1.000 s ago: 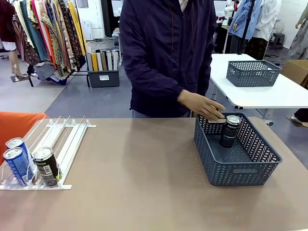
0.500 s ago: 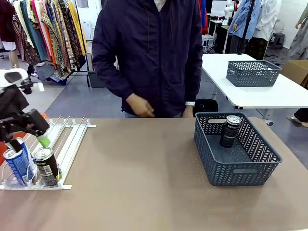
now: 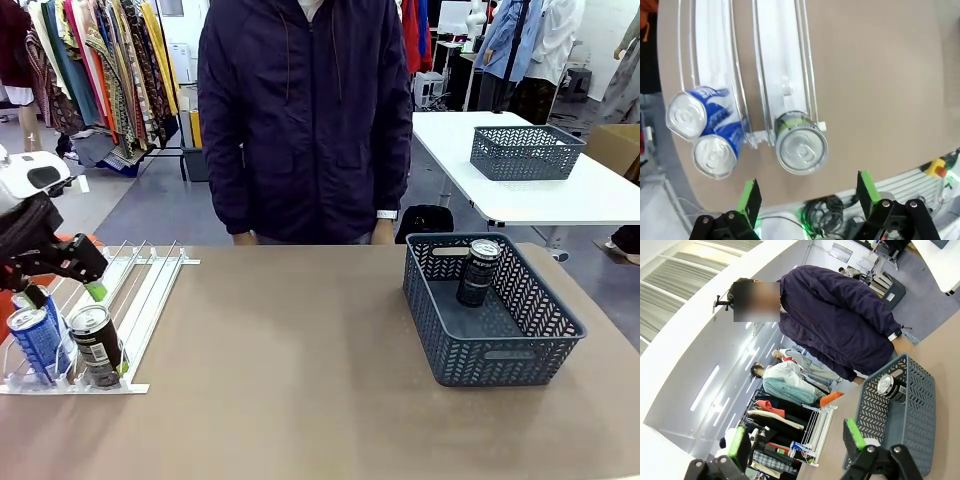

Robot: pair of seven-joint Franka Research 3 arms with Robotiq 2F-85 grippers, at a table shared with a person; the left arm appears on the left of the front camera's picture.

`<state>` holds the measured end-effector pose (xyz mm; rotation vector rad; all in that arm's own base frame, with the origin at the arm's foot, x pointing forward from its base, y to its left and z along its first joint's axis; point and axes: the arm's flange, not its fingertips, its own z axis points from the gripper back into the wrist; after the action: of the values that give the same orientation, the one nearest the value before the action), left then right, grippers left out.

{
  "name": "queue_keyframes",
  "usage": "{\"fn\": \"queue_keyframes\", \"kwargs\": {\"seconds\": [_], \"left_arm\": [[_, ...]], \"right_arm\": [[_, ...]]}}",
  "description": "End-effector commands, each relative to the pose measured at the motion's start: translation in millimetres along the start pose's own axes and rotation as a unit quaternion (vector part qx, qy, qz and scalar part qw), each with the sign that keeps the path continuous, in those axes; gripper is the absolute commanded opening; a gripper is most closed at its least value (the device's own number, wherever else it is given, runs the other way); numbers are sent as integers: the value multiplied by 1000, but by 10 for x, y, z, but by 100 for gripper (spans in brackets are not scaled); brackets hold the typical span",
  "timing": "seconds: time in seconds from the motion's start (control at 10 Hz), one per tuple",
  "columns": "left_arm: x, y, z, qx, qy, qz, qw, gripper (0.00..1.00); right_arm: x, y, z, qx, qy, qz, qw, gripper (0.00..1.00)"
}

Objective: Retrieve and store the cans from the dispenser.
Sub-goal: Pick up the last remaining can from one row of the Automatic Can Dispenser and place it in the middle of the table.

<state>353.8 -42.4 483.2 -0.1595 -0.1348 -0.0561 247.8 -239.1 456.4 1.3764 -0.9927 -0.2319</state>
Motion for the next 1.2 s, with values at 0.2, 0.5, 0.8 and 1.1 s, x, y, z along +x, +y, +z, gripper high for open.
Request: {"fn": "queue_keyframes", "kwargs": {"seconds": [0.2,0.5,0.8,1.1], "left_arm": [[71,20,-328,32,15,-37,999,100],[113,-1,-622,18,26,-56,998,100],[175,-41,-796,20,34,-60,997,100],[179,-47,-792,22,41,-53,997,100]], "right_arm": [[32,45,-24,7,-11,-5,1000,100],[32,45,-24,7,-11,-5,1000,100],[32,45,-24,7,-11,-5,1000,100],[32,45,-24,7,-11,-5,1000,100]]}}
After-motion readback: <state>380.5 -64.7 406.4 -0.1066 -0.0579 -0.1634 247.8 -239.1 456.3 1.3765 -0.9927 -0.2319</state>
